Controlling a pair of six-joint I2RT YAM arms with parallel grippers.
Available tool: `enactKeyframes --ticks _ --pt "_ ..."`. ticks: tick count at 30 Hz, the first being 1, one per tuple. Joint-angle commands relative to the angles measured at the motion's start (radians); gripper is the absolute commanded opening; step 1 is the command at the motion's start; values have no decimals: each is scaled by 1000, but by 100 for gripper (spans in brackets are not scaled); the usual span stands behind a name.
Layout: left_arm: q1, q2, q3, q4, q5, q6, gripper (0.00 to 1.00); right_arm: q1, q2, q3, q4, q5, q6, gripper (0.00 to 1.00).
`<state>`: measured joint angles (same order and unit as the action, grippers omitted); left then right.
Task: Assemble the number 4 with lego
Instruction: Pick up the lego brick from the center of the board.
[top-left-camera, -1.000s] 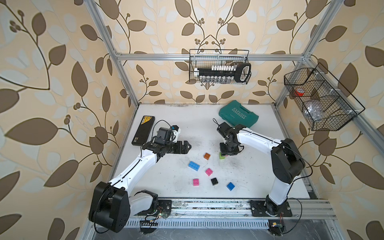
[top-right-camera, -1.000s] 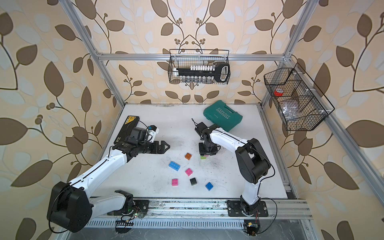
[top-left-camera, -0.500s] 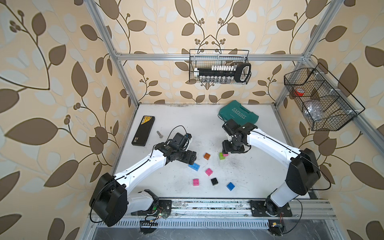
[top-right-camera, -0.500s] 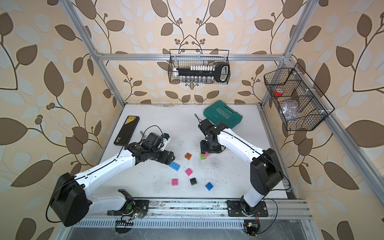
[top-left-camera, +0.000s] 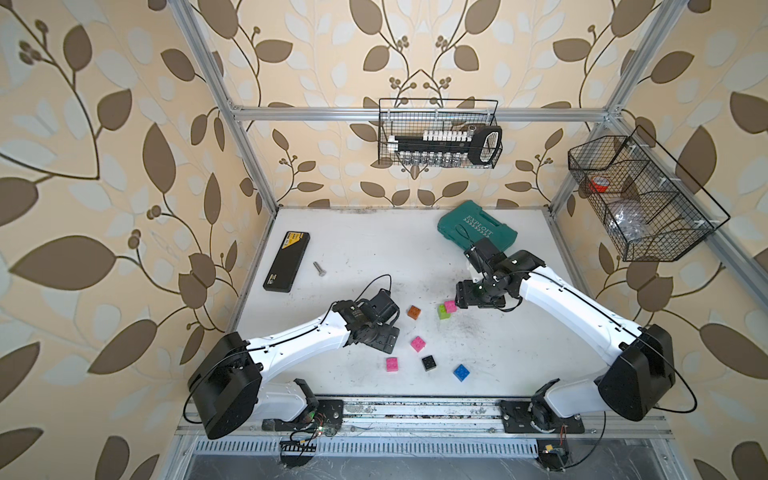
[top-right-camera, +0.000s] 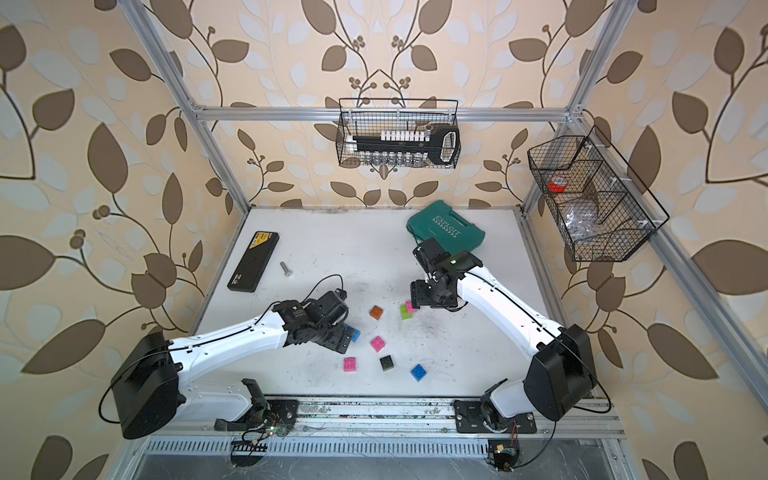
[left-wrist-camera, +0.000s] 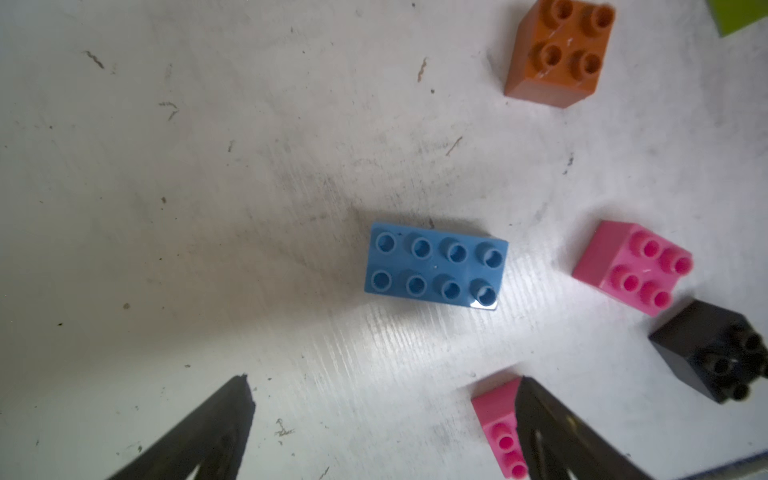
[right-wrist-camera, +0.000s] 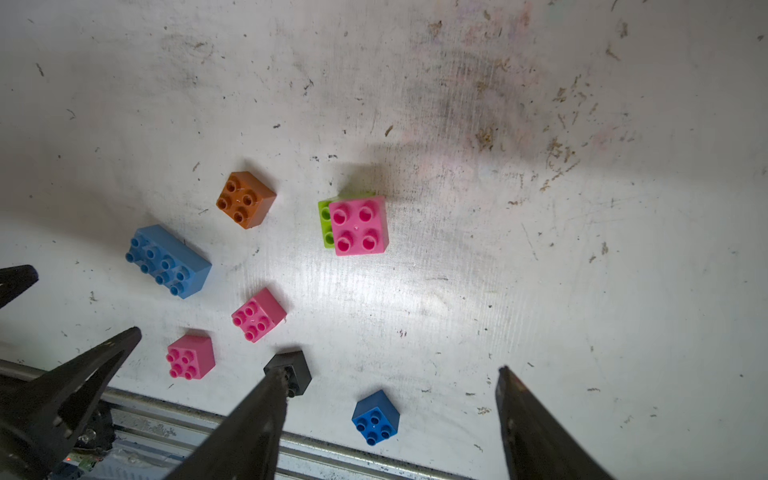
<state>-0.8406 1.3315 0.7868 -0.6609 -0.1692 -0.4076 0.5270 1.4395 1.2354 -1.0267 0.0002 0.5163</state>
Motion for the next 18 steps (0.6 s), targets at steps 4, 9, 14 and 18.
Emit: enactKeyframes --ticks 4,9,14,18 --pt "-77 102 59 -99 -126 -108 99 -36 -62 -25 0 10 -28 79" --pt "-86 167 64 -52 -145 -124 99 -58 -90 -49 13 6 -30 82" --pt "-85 206 81 30 -153 -94 99 -65 -101 -50 12 11 -32 84" --pt "-86 237 106 97 -126 -69 99 -74 -107 -49 11 11 -33 85"
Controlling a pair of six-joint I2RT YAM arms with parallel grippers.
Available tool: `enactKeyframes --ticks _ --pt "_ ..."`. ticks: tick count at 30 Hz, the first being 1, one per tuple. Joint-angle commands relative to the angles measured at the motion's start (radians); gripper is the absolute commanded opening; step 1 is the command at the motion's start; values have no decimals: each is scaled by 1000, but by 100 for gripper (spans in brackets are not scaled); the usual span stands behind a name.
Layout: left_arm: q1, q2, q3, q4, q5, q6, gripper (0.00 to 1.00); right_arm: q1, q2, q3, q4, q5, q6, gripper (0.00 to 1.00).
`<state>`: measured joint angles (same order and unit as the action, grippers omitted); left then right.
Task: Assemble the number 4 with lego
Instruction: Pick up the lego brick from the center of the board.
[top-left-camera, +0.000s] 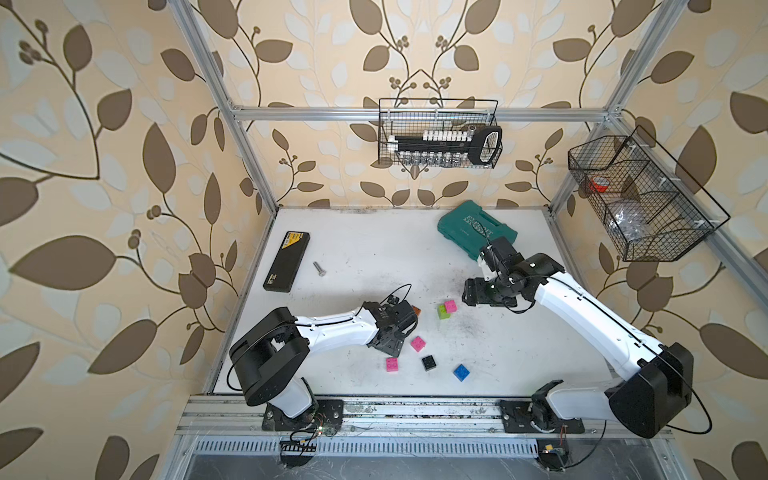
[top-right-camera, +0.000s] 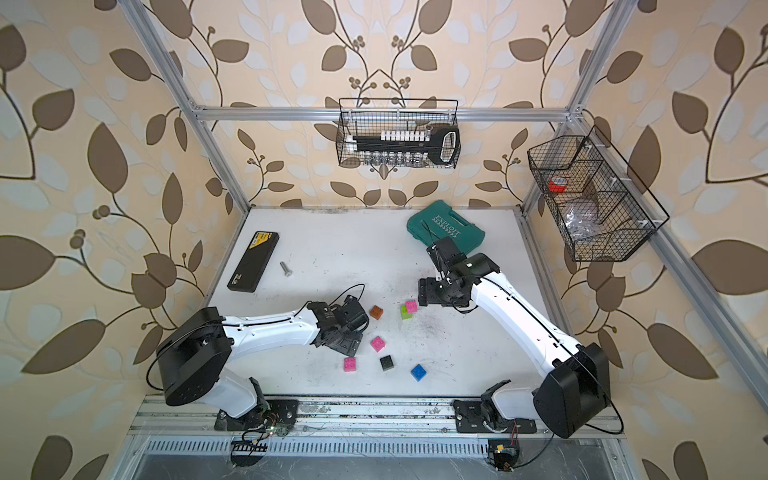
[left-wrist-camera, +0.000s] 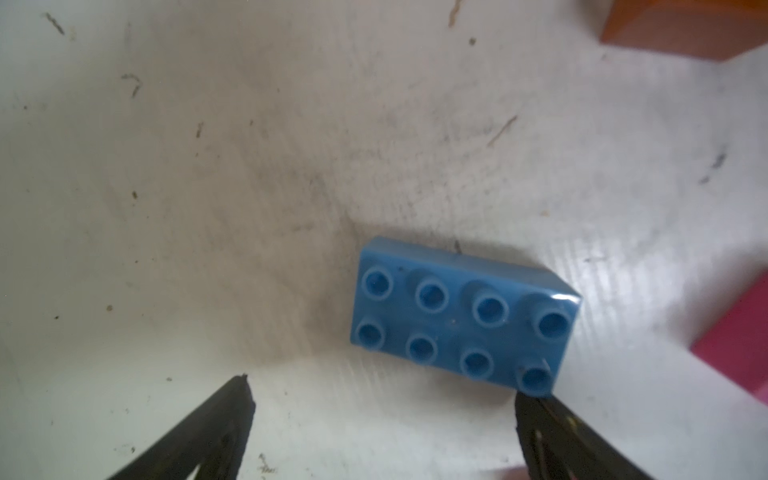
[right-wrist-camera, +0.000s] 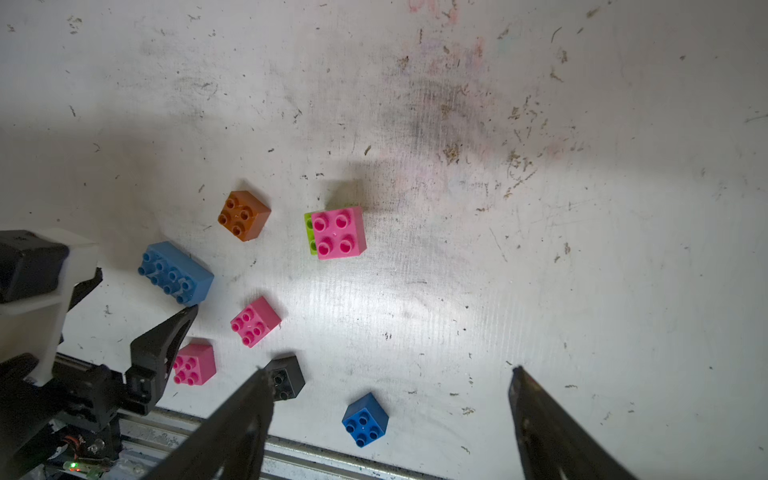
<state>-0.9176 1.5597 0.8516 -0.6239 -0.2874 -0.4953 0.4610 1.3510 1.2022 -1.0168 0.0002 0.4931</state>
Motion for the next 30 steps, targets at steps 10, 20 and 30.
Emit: enactKeyframes --ticks 10,20,30 --pt "29 63 98 114 -42 39 99 -11 -17 -16 1 1 -3 88" --pt "85 -47 48 132 86 89 97 -10 -36 -19 1 -5 -1 91" --pt "94 -98 -51 159 349 -26 88 -10 -64 -17 -7 -5 4 94"
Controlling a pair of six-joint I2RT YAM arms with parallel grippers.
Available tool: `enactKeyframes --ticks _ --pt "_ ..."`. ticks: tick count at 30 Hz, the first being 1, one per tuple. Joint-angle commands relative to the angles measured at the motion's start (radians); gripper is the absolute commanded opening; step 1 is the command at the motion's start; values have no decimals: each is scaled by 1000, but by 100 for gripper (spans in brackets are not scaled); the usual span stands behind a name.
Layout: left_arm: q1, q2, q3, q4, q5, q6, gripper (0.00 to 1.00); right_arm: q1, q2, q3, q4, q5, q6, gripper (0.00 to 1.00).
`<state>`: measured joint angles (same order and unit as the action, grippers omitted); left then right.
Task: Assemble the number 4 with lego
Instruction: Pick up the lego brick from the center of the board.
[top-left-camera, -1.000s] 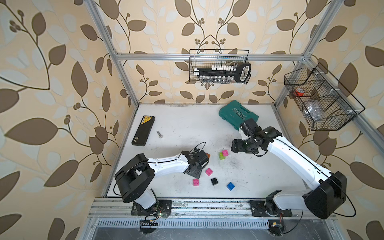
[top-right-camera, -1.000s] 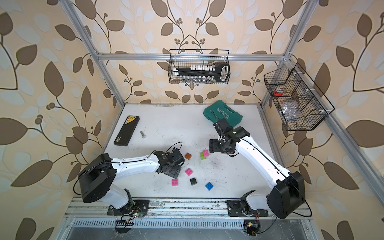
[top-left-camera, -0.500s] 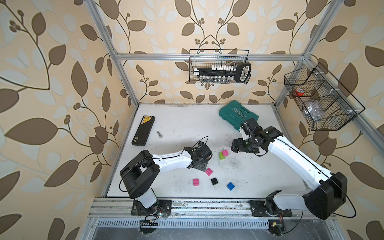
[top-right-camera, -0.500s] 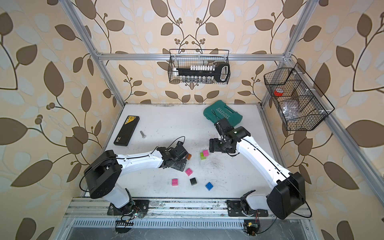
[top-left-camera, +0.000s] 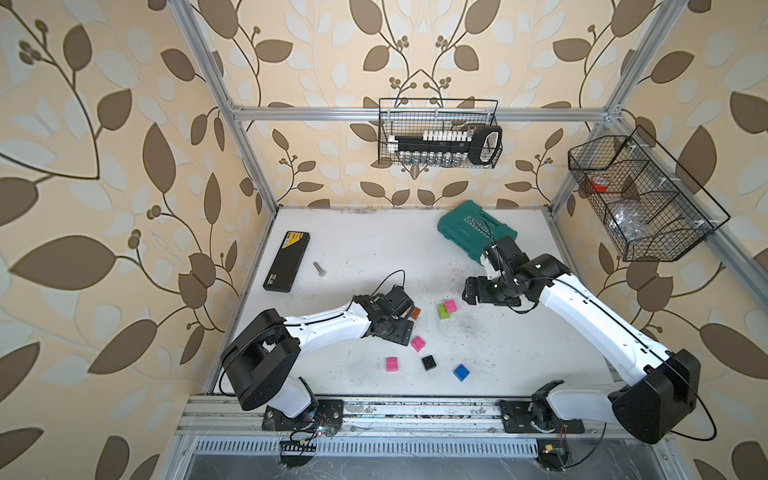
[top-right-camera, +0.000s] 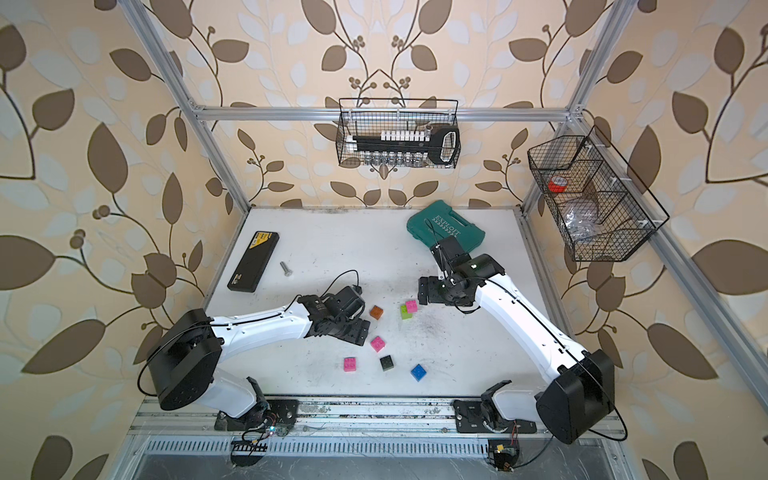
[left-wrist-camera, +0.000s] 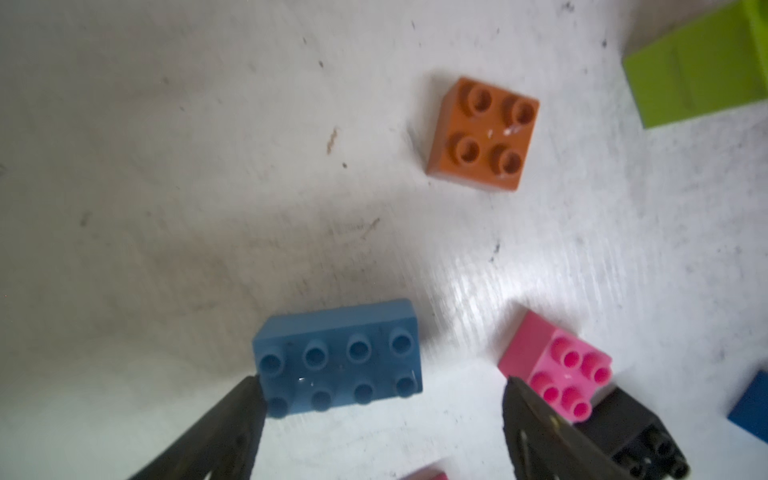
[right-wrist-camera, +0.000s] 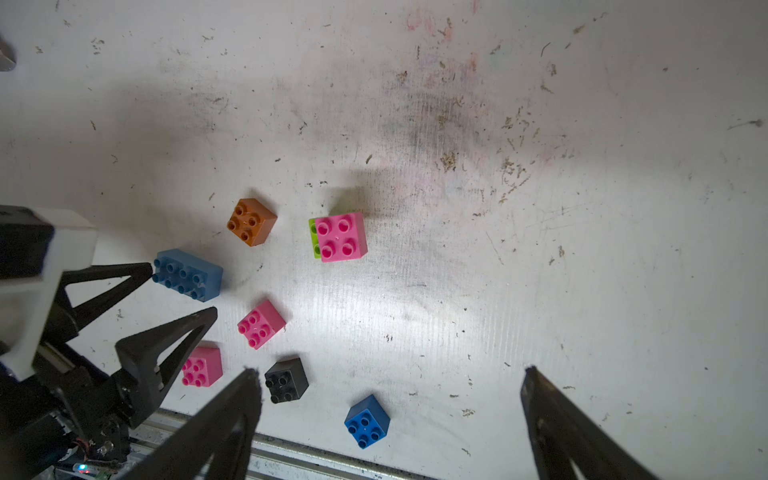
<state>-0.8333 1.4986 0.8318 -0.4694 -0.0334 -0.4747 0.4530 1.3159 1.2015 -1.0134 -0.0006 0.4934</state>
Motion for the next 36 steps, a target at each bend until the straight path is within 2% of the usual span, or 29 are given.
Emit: enactKeyframes --ticks 1,9,14,18,22,28,32,36 --pt "16 -38 -43 7 107 -49 86 -2 -32 -16 -11 -6 3 94" --pt "21 -108 -68 3 170 -39 81 -2 -41 -11 -10 -3 5 96" --pt "21 -145 -30 -54 80 70 79 -3 -32 1 -5 -21 7 97" --pt "61 -127 -25 -78 55 96 81 -2 -40 8 -9 -22 7 99" --pt "83 -158 -46 22 41 157 92 -2 -52 2 -7 -27 8 99" --pt "111 -25 30 45 174 272 93 -2 -61 7 -8 -42 10 99" --pt "115 27 38 58 247 276 90 -5 -73 20 -26 -26 -3 99" --pt "115 45 39 35 248 257 88 -10 -90 14 -28 -26 -1 99"
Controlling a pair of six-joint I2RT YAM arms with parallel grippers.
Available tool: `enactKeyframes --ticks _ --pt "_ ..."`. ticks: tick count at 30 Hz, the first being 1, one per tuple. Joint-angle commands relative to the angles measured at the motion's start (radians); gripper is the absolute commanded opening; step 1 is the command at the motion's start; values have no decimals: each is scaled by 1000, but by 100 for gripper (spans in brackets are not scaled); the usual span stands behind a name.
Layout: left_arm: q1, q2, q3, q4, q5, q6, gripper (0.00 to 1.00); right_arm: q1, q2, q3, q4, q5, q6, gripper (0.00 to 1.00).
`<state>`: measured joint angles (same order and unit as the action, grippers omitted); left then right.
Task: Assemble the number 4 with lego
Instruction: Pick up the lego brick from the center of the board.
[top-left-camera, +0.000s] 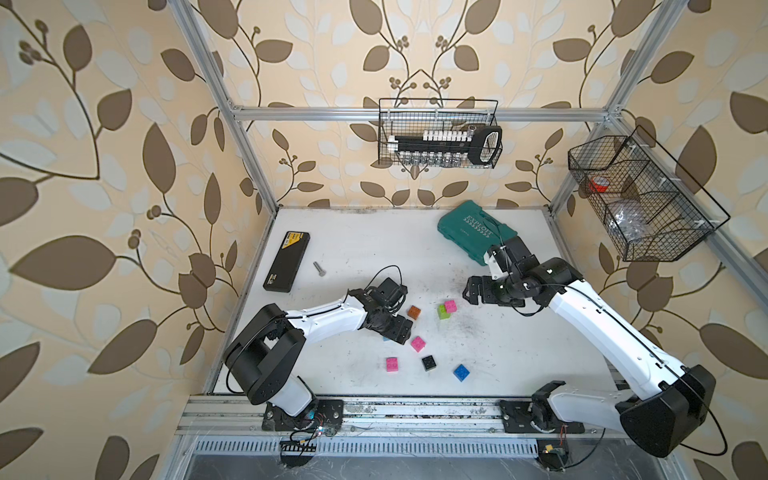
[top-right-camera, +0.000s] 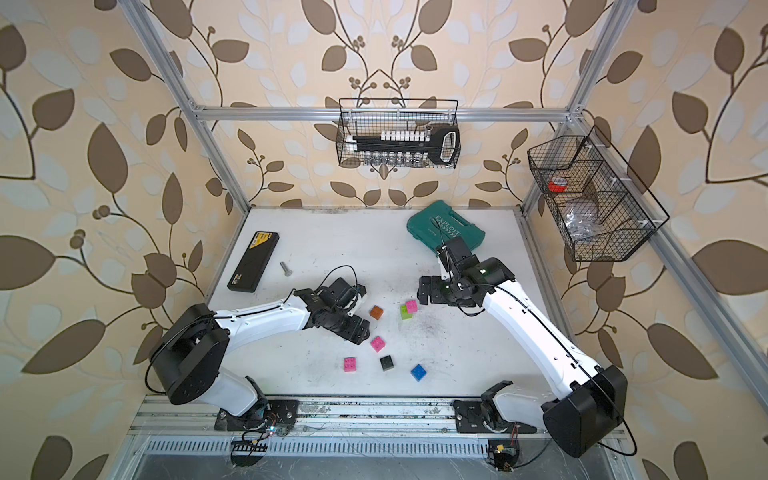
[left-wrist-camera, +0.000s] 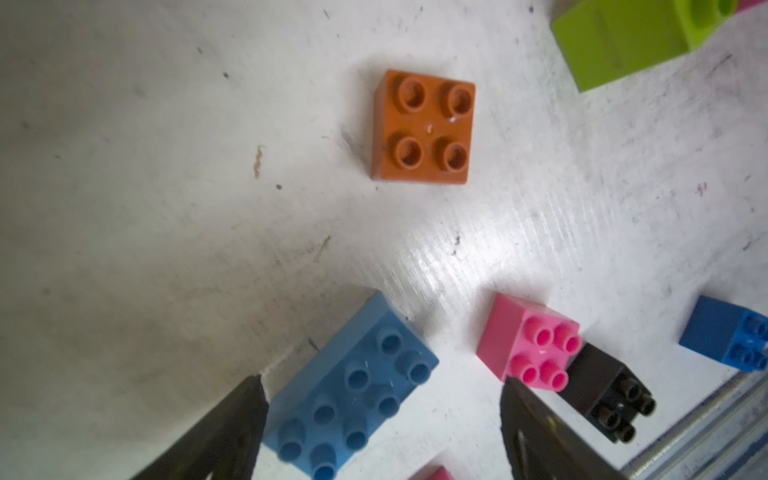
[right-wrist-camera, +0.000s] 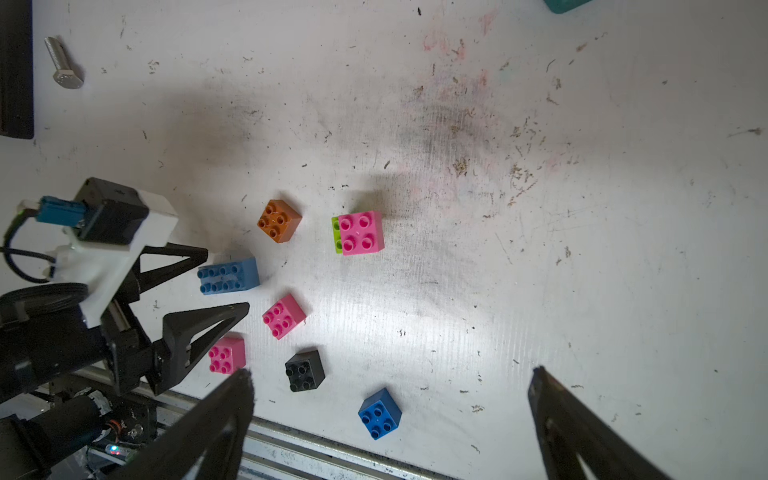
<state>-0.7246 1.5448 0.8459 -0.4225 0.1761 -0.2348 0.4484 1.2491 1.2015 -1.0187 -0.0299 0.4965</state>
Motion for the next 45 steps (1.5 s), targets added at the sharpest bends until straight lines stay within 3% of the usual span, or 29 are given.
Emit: enactKeyframes --ticks 1,9,19,24,31,45 --pt "7 -3 24 -22 42 9 88 -7 -27 12 -22 5 -4 99" --pt "-25 -88 -21 -43 68 -54 84 -23 -42 -9 -13 -2 -9 99" --pt "-92 -190 -99 -65 -189 -112 67 -25 -50 -45 24 -47 8 99" --pt "-119 -187 -152 -4 -271 -148 64 -27 -63 -67 46 -61 12 99" --pt "-127 -220 -199 88 -271 -117 63 -28 -81 -85 52 -50 13 99" --pt "-166 -134 -149 60 -297 -104 54 -27 -71 -70 59 -52 10 99"
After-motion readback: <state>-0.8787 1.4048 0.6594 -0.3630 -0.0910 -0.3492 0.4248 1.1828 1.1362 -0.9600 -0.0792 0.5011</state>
